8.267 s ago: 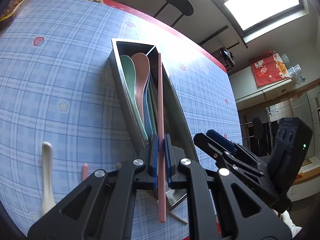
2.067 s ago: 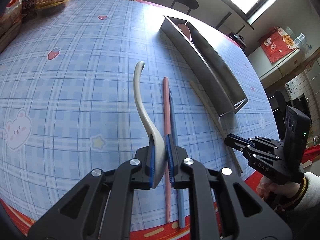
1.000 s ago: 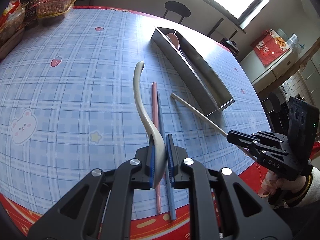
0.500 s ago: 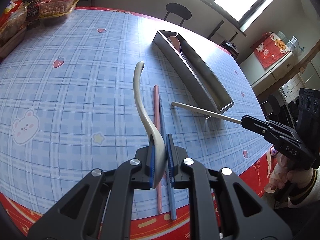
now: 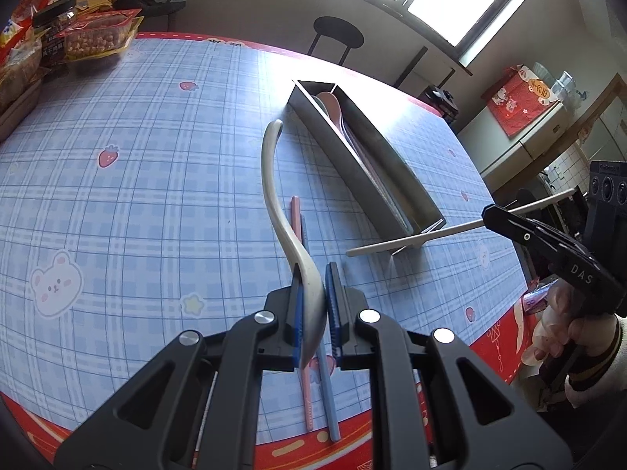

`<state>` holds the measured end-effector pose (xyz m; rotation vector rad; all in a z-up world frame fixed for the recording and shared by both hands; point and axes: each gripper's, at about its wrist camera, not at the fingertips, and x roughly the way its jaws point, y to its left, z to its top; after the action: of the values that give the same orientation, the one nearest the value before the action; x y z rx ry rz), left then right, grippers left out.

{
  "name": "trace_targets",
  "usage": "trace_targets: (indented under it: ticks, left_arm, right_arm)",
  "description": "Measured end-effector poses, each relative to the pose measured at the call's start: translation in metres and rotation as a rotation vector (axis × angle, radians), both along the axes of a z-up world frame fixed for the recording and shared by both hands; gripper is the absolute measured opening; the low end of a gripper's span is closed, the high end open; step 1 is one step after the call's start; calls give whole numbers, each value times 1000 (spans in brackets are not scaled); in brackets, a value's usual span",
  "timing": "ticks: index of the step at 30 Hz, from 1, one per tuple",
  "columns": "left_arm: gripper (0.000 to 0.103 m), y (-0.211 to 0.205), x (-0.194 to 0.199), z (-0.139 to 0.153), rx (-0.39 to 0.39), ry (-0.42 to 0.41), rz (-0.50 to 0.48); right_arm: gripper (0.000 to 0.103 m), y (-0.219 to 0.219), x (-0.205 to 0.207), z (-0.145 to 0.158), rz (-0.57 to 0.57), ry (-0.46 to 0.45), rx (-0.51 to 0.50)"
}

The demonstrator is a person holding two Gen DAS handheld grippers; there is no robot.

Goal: Organize utensils
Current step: 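Lift the beige spoon with the left tool while the right tool carries the chopstick toward the caddy, then lower the beige spoon and beige chopstick into the steel caddy and open both tools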

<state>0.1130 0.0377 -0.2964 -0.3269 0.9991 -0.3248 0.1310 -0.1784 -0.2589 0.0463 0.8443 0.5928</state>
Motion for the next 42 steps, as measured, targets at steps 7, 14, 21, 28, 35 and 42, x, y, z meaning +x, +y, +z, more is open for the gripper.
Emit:
trace_targets:
  ticks: [7, 14, 21, 28, 35, 42]
  left_arm:
    - [15, -1, 12, 13, -69, 7, -18]
    - [15, -11, 41, 23, -93, 15, -58]
    - [15, -25, 85, 18, -149, 59, -68]
    - [15, -40, 138, 9, -204, 106, -55]
    - [13, -53, 184, -3, -220, 148, -53]
    - [12, -67, 209, -15, -203, 172, -57]
  right_arm:
    - [6, -9, 12, 26, -25, -57, 35]
    - [6, -20, 44, 45, -78, -117, 5]
    - [6, -14, 88, 47, -88, -177, -86]
    - [6, -8, 138, 23, -122, -173, -138]
    - [6, -6, 160, 5, -156, -211, -159]
    - [6, -11, 160, -20, -154, -138, -144]
